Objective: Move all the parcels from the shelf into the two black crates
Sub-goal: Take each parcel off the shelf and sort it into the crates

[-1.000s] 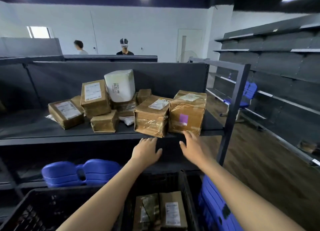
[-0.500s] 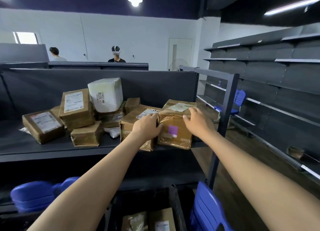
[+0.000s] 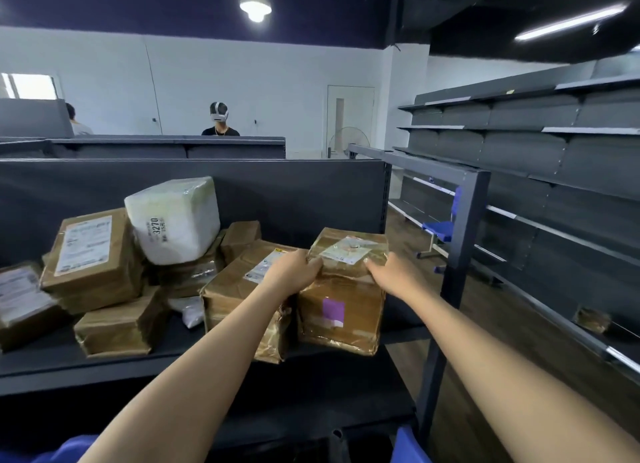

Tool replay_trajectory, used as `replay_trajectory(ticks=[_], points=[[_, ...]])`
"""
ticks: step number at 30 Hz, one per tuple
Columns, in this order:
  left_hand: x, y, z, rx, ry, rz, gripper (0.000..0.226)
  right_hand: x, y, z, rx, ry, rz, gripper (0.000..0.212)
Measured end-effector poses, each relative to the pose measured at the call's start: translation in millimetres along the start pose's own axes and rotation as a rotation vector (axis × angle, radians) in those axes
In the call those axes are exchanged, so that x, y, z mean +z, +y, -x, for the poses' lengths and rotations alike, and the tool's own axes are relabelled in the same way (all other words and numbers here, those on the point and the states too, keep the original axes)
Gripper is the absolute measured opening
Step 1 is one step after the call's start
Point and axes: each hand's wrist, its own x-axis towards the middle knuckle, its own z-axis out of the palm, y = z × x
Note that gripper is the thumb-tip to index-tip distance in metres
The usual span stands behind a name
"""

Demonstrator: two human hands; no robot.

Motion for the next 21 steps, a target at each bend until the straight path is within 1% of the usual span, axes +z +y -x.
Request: replay_trajectory(ticks=[2,4,6,9,11,15,17,18,21], points=[[5.4,-3.3,-12.6,-0.053,-0.049,0.139,0.038,5.6,2.4,-8.2,0.058,-0.048,-0.161,0.055],[8.8,-5.9,-19.6,-0.092,-0.066,0.224,0.036,8.8,2.4,-11.8,0.093,-0.099,-0.265,0.042],[11.0,-6.1,-21.5,-0.104,-0.065,0.245,0.036,10.0,2.2,-11.9,0.098,-0.124,-0.331,0.04],[13.5,-1.9,-18.1,-0.111,-0.035,0.243,0.037,11.1,5.2,-9.8,0.095,-0.107,-0.381,0.034],[15.3,1.7,-12.2,-0.105,-0.024,0.253,0.033,12.9,10.2,-7.9,0.09,-0.097,-0.414,0.034],[15.6,11.4,4.1,-0.086,0.031,0.309,0.031,13.6,20.6,2.2,0.074,-0.028,-0.466,0.046],[13.3,18.3,16.3,-0.069,0.071,0.408,0.032,8.8,24.0,12.7,0.056,0.04,-0.489,0.056],[11.6,21.7,23.7,-0.054,0.095,0.466,0.032,5.6,25.1,19.5,0.037,0.073,-0.493,0.057],[4.9,29.8,51.4,0.018,0.184,0.586,0.023,-5.5,25.6,44.1,-0.051,0.138,-0.538,0.04]])
